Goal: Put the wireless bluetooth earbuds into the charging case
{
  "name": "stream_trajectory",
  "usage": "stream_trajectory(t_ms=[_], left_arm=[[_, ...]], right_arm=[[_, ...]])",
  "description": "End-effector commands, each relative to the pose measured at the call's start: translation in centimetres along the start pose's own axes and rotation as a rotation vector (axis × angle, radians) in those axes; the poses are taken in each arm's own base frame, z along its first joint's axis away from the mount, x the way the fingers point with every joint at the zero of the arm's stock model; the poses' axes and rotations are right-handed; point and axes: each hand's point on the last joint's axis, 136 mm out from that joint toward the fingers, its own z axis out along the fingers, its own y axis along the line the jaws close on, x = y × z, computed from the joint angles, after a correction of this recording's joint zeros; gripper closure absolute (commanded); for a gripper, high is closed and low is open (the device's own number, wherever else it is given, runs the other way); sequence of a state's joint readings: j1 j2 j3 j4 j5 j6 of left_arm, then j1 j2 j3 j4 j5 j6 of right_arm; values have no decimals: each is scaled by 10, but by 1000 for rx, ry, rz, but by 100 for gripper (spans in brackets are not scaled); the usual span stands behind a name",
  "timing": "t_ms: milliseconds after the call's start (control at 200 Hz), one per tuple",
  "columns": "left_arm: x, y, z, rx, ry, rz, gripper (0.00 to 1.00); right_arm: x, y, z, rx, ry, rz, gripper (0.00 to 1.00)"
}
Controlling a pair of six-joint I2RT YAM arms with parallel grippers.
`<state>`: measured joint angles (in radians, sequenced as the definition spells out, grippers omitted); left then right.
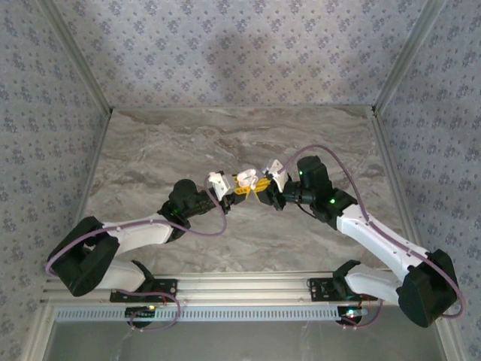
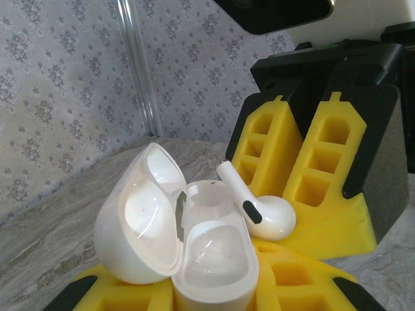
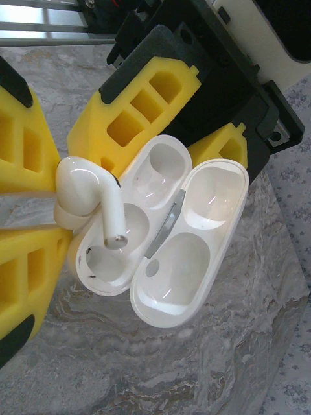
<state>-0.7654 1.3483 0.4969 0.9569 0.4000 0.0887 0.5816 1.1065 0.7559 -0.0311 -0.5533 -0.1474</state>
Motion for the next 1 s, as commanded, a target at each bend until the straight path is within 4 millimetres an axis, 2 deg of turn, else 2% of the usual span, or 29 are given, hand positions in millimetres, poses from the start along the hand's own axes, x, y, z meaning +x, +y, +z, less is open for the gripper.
stream_trajectory(t_ms=[0,505,994], left_arm=[[-22,-4,4,30,-50,9,87],[-15,-2,5,23,-20,0,87],[-3,-8,7,53,8,-12,87]], right_arm=[[-17,-5,2,22,-48,-6,78],[-16,-8,3,38,-48,15,74],[1,-21,5,82,-33,70,75]])
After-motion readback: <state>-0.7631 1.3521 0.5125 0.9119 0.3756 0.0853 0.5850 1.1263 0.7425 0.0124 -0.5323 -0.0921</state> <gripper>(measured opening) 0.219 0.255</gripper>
